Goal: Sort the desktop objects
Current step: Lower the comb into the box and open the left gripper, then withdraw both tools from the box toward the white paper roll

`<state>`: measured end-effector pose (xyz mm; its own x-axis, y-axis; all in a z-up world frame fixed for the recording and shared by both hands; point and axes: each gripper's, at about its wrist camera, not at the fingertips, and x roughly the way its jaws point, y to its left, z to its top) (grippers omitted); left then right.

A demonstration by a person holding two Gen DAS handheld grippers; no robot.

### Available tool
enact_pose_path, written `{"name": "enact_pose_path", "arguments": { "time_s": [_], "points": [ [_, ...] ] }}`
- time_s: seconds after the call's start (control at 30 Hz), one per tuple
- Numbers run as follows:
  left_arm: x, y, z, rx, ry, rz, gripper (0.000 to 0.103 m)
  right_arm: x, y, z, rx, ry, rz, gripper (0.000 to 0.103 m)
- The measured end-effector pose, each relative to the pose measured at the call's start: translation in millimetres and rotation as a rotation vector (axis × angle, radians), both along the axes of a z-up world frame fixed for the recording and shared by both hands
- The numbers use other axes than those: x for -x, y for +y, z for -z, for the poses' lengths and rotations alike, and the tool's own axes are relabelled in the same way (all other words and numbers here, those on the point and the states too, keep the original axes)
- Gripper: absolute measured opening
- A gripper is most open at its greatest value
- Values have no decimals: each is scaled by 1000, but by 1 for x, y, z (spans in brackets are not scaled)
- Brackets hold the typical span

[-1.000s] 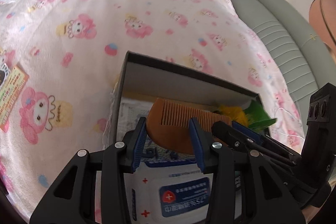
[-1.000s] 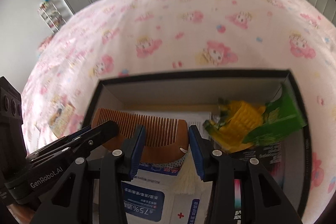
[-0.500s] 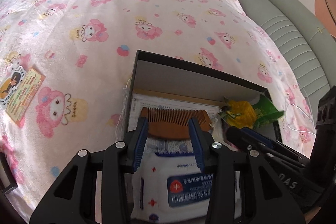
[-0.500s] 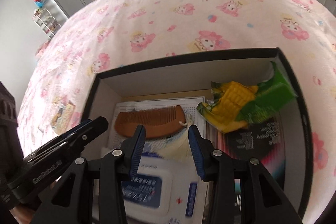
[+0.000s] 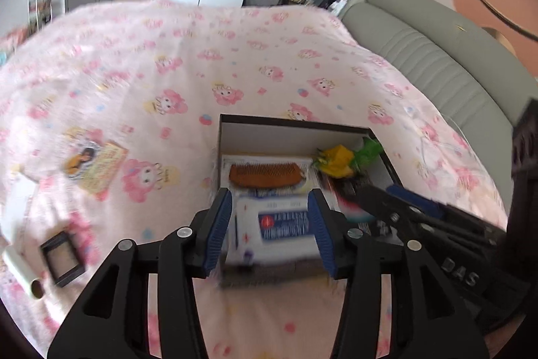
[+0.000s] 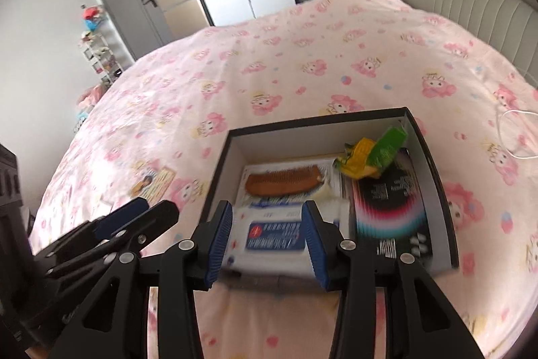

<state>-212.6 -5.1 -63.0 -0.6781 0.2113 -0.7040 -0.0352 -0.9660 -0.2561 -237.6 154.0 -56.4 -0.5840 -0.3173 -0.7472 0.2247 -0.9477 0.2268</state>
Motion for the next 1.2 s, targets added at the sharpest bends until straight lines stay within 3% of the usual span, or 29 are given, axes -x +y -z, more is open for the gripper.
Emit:
{"name": "enact_pose_path", "arguments": {
  "time_s": [0.17,0.5,1.2],
  "points": [
    [-62,-4,-15,47,43,16,48,-57,-6,-5,9,39,5,39],
    [-143,-4,-26,117,58,40,46,-144,-14,-11,16,94,11,39],
    [-218,-45,-11,91,32,-32,46,-204,-59,1,-33,93,-128,39]
  ]
}}
